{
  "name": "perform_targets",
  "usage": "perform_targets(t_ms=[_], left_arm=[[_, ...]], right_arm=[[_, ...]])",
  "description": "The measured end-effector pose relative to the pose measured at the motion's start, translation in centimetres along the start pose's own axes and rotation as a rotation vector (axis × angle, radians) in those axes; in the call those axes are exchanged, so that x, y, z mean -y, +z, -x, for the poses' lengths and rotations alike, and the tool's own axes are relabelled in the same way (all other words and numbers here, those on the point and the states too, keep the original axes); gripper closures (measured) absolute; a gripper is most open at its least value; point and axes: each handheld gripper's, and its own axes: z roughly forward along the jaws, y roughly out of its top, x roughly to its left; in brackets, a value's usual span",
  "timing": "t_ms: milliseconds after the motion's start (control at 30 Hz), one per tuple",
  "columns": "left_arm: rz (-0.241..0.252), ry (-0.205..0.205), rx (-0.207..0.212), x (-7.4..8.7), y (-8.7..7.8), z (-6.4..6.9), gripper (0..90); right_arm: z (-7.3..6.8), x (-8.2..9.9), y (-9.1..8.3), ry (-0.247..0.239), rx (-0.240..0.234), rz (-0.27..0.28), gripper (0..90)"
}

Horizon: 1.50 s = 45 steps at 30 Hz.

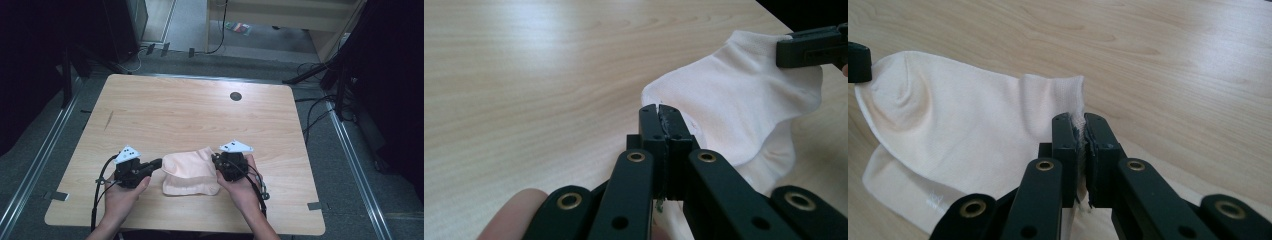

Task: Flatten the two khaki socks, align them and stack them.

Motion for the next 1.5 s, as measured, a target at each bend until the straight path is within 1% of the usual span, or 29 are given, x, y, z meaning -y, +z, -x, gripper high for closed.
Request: perform_targets(t_ms=[33,233,300,367,400,500,633,667,767,800,833,867,900,933,967,1000,1033,1067,1100,1133,1200,1267,1300,1333,1367,1400,1433,1467,1500], left_arm=[[0.0,0.0,0.0,0.0,0.0,0.0,90.0],[-0.027,-0.005,0.01,1.4,-0.7,0.2,90.0],[-0.053,0.002,0.012,2.1,-0.6,0.2,90.0],[-0.058,-0.002,0.014,2.4,-0.4,0.2,90.0],[-0.063,-0.01,0.017,2.6,-0.3,0.2,90.0],[-0.081,-0.013,0.022,2.9,-0.1,0.1,90.0],[-0.092,-0.001,0.022,3.1,0.1,0.3,90.0],[-0.098,0.004,0.015,3.2,0.2,0.4,90.0],[-0.107,0.012,0.001,3.5,0.3,0.3,90.0],[-0.124,0.014,0.014,3.7,0.5,0.1,90.0],[-0.124,0.014,0.014,3.7,0.5,0.1,90.0],[-0.123,0.024,-0.002,4.1,0.7,0.1,90.0],[-0.123,0.024,-0.002,4.1,0.7,0.1,90.0],[-0.125,0.025,0.0,4.2,0.8,0.1,90.0],[-0.12,0.033,-0.014,4.3,0.8,0.2,90.0],[-0.118,0.027,-0.015,4.4,0.9,0.1,86.9],[-0.118,0.027,-0.015,4.4,0.9,0.1,84.4],[-0.119,0.029,-0.021,4.5,0.9,0.0,81.1],[-0.119,0.029,-0.021,4.5,0.9,0.0,77.8],[-0.115,0.028,-0.022,4.6,0.9,-0.1,75.2],[-0.11,0.033,-0.026,4.7,0.8,-0.2,73.8],[-0.094,0.027,-0.027,4.6,0.7,-0.3,66.8],[-0.092,0.024,-0.024,4.6,0.7,-0.4,65.4],[-0.068,0.021,-0.023,4.5,0.6,-0.7,58.1],[-0.068,0.021,-0.023,4.5,0.6,-0.7,54.9],[-0.042,0.019,-0.012,4.5,0.4,-1.0,51.9],[-0.042,0.019,-0.012,4.5,0.4,-1.0,48.4],[-0.018,0.021,-0.01,4.4,0.2,-1.2,48.4],[0.022,0.027,-0.01,4.4,-0.1,-1.3,45.7]], right_arm=[[0.0,0.0,0.0,0.0,0.0,0.0,85.6],[-0.9,1.4,-0.7,-0.01,-0.013,-0.01,85.6],[-1.5,2.2,-0.7,-0.029,-0.01,-0.021,85.5],[-1.5,2.3,-0.6,-0.028,-0.011,-0.024,85.5],[-1.4,2.9,-0.5,-0.015,-0.009,-0.026,85.5],[-1.3,3.3,-0.4,-0.002,-0.015,-0.026,85.5],[-1.4,4.0,-0.2,-0.013,-0.004,-0.016,85.4],[-1.3,4.3,0.0,-0.016,0.002,-0.006,85.1],[-1.2,4.5,0.2,-0.008,-0.002,-0.006,84.7],[-1.1,4.7,0.3,-0.006,-0.011,-0.011,83.7],[-1.1,4.7,0.3,-0.006,-0.011,-0.011,83.7],[-1.1,4.8,0.5,0.002,-0.023,-0.019,80.0],[-1.1,4.9,0.6,-0.003,-0.024,-0.018,77.6],[-1.1,4.9,0.6,-0.003,-0.024,-0.018,77.6],[-1.1,4.9,0.6,-0.004,-0.023,-0.014,74.4],[-0.9,5.1,0.7,0.001,-0.019,-0.013,67.0],[-0.9,5.1,0.7,0.001,-0.019,-0.013,67.0],[-0.6,5.2,0.9,0.014,-0.025,-0.017,59.6],[-0.6,5.2,0.9,0.014,-0.025,-0.017,59.6],[-0.4,5.4,0.9,0.022,-0.024,-0.016,53.3],[-0.3,5.4,0.8,0.027,-0.033,-0.013,52.1],[-0.1,5.4,0.5,0.042,-0.053,-0.002,49.5],[0.0,5.4,0.3,0.043,-0.053,0.011,48.8],[0.1,5.4,-0.1,0.039,-0.047,0.035,47.0],[0.2,5.4,-0.2,0.035,-0.041,0.048,45.6],[0.2,5.4,-0.3,0.032,-0.036,0.06,43.9],[0.3,5.5,-0.4,0.031,-0.033,0.07,42.3],[0.3,5.5,-0.4,0.031,-0.033,0.07,42.3],[0.5,5.5,-0.4,0.025,-0.031,0.082,40.5]])
